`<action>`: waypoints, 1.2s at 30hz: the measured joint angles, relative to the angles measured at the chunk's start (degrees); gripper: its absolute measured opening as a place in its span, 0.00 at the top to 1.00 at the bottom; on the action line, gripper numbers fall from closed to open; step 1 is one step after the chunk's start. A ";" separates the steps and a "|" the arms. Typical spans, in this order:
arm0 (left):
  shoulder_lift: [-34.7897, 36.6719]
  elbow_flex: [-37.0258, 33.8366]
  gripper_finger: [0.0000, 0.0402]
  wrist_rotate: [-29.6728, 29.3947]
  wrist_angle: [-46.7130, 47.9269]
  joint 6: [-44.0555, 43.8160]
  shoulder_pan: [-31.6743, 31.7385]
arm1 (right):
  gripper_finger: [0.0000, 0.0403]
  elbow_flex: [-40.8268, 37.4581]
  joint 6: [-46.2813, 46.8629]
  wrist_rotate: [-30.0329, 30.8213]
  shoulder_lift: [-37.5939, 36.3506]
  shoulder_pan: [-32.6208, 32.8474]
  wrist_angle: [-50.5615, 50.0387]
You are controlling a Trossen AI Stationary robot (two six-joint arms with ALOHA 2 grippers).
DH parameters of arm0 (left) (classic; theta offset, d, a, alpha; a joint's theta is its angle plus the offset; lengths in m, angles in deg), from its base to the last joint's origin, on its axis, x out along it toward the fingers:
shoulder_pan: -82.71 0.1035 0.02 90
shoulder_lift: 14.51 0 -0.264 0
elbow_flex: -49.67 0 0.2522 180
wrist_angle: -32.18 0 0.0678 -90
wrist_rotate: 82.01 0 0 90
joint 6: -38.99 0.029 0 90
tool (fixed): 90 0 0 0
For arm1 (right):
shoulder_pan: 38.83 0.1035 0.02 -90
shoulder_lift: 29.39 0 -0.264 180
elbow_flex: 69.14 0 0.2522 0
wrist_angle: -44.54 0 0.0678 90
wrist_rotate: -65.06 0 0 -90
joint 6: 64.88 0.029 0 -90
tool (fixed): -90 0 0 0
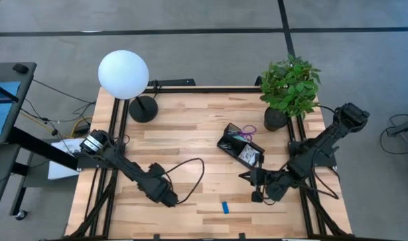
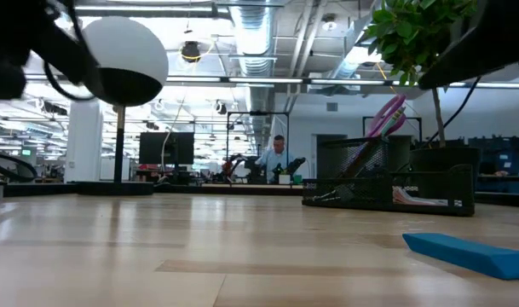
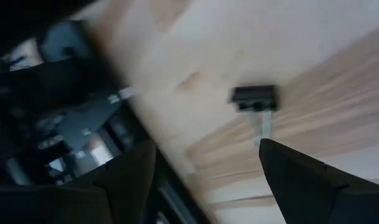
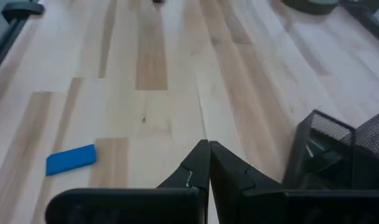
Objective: Pick and place office supplies into organizer
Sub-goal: Put the black binder clip into the black desk organizer
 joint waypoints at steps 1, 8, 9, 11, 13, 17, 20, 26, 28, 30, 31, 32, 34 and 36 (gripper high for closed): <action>0.63 0.00 0.30 -0.30 1.17 -0.69 -0.44 | 0.99 0.00 -0.45 -0.33 0.00 -0.62 0.22; 8.45 0.00 0.30 -7.53 1.08 -6.45 -5.32 | 0.99 0.02 -0.62 -7.00 0.00 -5.35 0.17; 9.57 0.00 0.30 -9.08 1.76 -8.03 -5.93 | 0.99 0.02 -0.65 -7.46 0.00 -5.89 0.15; 11.89 -0.52 0.30 -11.69 1.58 -10.95 -7.03 | 0.99 0.02 -0.65 -7.85 0.00 -6.71 0.17; 14.92 -3.13 0.30 -13.26 0.37 -13.02 -7.95 | 0.99 0.02 -0.65 -7.93 0.00 -7.22 0.17; 20.91 -13.65 0.30 -11.10 -2.72 -22.72 -9.40 | 0.99 0.02 -0.65 -8.93 -0.02 -7.41 0.36; 25.48 -21.58 0.30 -8.67 -14.83 -30.00 -10.37 | 0.99 0.02 -0.61 -10.09 -0.02 -7.15 0.53; 29.57 -30.34 0.35 -16.95 -40.50 -22.30 -11.21 | 0.99 0.02 -0.63 -10.22 -0.02 -7.12 0.61; 29.56 -31.40 0.36 -17.81 -41.06 -21.94 -11.19 | 0.99 0.02 -0.61 -10.22 -0.02 -7.10 0.61; 29.57 -32.03 0.36 -17.50 -40.87 -22.87 -10.98 | 0.99 0.02 -0.60 -10.22 -0.02 -7.10 0.59; 29.58 -32.04 0.36 -16.68 -40.32 -23.17 -10.86 | 0.99 0.02 -0.61 -10.22 -0.02 -7.10 0.61; 29.64 -32.04 0.36 -15.63 -39.92 -23.21 -10.81 | 0.99 0.02 -0.60 -10.22 -0.02 -7.10 0.60; 29.77 -32.04 0.36 -14.29 -38.77 -23.19 -10.76 | 0.99 0.02 -0.61 -10.22 -0.02 -7.10 0.59; 29.78 -32.04 0.36 -14.24 -38.63 -23.21 -10.78 | 0.99 0.02 -0.61 -10.22 -0.02 -7.10 0.61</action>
